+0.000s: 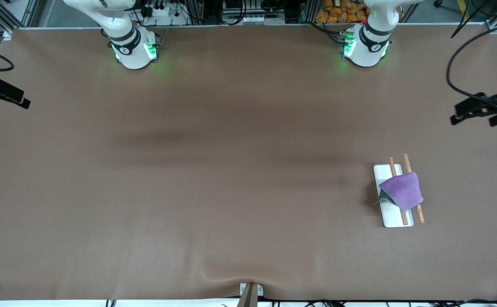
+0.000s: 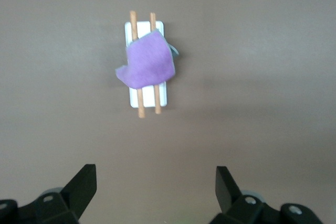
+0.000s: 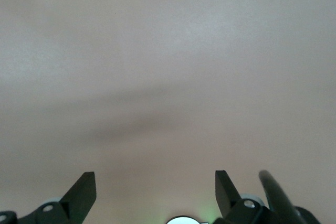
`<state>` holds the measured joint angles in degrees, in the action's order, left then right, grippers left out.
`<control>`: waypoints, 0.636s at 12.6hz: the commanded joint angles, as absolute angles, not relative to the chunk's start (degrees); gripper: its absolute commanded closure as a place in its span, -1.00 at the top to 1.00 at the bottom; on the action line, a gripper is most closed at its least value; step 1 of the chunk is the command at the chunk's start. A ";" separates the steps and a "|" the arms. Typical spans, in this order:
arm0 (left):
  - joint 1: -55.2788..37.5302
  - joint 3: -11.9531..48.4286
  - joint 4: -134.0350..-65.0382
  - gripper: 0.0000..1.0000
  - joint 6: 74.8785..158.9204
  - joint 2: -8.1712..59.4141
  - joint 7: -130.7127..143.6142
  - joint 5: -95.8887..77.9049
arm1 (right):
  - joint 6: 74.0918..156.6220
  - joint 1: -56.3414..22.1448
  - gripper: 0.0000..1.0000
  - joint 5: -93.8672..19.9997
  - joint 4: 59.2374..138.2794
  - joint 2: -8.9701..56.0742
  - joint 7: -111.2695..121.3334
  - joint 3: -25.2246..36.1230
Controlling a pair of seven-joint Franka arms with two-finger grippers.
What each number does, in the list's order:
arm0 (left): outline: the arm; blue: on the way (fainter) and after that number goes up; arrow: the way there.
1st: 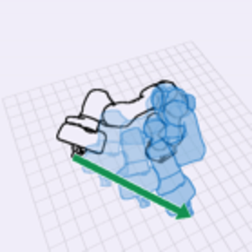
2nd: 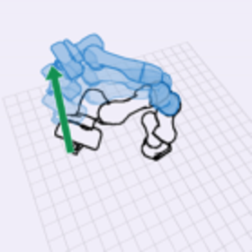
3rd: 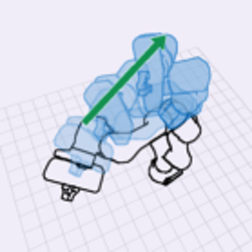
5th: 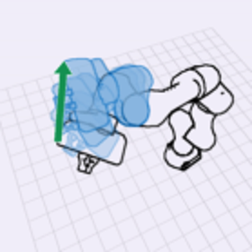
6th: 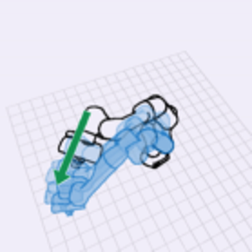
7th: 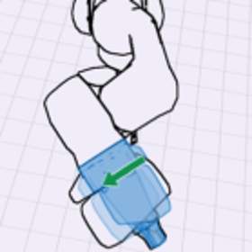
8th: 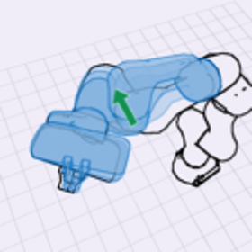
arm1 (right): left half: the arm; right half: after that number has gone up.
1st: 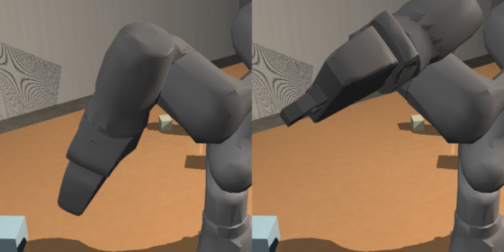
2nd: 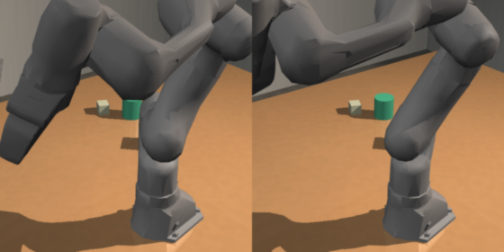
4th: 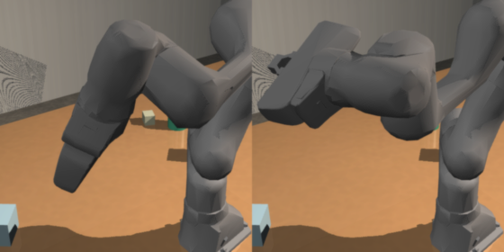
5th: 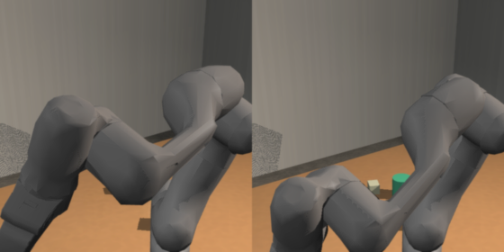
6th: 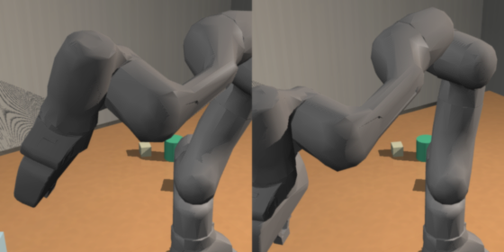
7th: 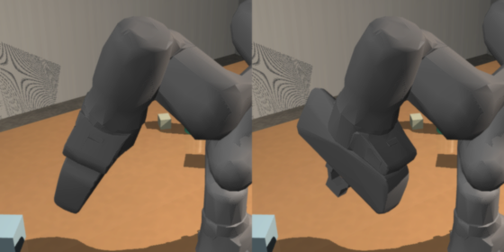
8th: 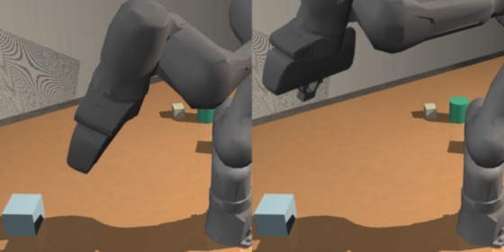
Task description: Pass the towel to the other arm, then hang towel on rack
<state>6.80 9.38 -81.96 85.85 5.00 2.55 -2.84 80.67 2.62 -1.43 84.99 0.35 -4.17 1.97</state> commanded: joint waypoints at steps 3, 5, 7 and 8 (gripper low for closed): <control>2.29 5.02 -90.95 1.00 86.13 -2.27 4.75 -1.41 | 79.98 3.43 1.00 -1.41 84.29 0.26 -4.04 1.32; 0.27 2.56 -92.89 1.00 85.96 -4.21 4.83 -1.41 | 79.98 3.43 1.00 -1.41 84.29 0.18 -3.96 1.32; 0.18 1.76 -93.95 1.00 85.35 -5.62 4.83 -1.32 | 79.98 3.43 1.00 -1.41 84.29 0.26 -3.96 1.32; 0.09 1.58 -93.87 1.00 84.99 -5.80 4.83 -1.32 | 79.98 3.43 1.00 -1.41 84.29 0.26 -3.96 1.32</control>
<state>1.30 2.53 -91.58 85.33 -3.23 4.56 -2.71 80.67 2.62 -1.43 84.99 0.35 -4.17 1.97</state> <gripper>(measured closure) 0.000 0.000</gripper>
